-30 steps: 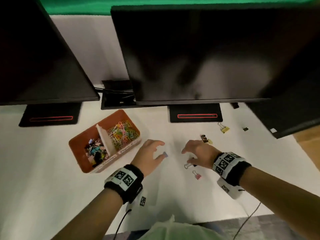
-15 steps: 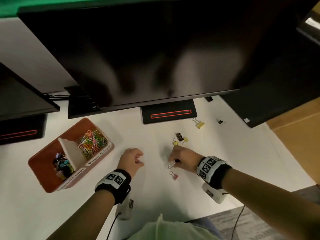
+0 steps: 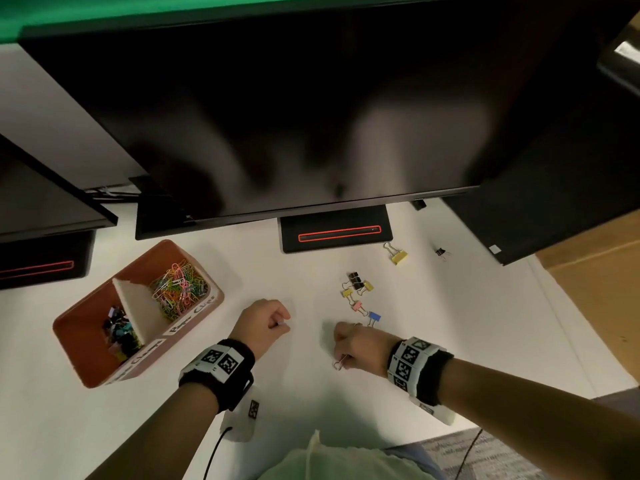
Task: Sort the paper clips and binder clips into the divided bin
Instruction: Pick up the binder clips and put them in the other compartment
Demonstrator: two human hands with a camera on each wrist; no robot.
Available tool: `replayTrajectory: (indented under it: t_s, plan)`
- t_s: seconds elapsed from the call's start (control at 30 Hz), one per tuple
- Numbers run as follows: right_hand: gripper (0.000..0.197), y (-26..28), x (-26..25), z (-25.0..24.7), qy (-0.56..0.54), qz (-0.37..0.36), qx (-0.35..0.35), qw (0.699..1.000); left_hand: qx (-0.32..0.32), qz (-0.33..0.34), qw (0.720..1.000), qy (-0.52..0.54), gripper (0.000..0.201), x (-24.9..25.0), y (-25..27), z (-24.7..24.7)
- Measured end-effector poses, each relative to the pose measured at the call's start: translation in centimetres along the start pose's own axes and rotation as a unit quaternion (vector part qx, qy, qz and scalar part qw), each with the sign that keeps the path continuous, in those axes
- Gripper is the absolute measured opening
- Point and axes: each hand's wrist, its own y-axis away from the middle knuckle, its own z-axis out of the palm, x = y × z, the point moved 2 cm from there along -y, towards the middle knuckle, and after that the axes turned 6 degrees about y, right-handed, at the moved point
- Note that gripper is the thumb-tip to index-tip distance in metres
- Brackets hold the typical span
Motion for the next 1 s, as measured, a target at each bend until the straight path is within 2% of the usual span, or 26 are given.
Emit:
replayTrajectory:
  t_s: [0.23, 0.4, 0.47, 0.63, 0.73, 1.0]
  plan:
    - [0.017, -0.4, 0.3, -0.4, -0.023, 0.011, 0.010, 1.000, -0.026, 0.010, 1.000, 0.012, 0.025, 2.0, -0.9, 0.7]
    - [0.021, -0.4, 0.9, -0.8, -0.048, 0.010, 0.004, 0.999, -0.019, 0.021, 0.999, -0.020, 0.030, 3.3, -1.8, 1.1]
    - [0.020, 0.3, 2.1, -1.6, -0.061, 0.016, 0.029, 0.998, -0.031, 0.030, 0.998, -0.039, 0.032, 4.0, -2.5, 1.6]
    - [0.019, 3.2, 6.0, -3.5, -0.120, 0.069, 0.128, 0.982, -0.087, 0.097, 0.987, -0.091, 0.018, 7.1, -4.2, 4.1]
    - [0.032, 3.6, 7.0, -3.2, -0.112, 0.082, 0.115, 0.984, -0.109, 0.122, 0.979, -0.119, 0.014, 8.1, -5.1, 5.7]
    - [0.023, 2.5, 7.4, -2.9, -0.099, 0.084, 0.091, 0.987, -0.084, 0.116, 0.975, -0.167, 0.015, 8.6, -6.4, 7.8]
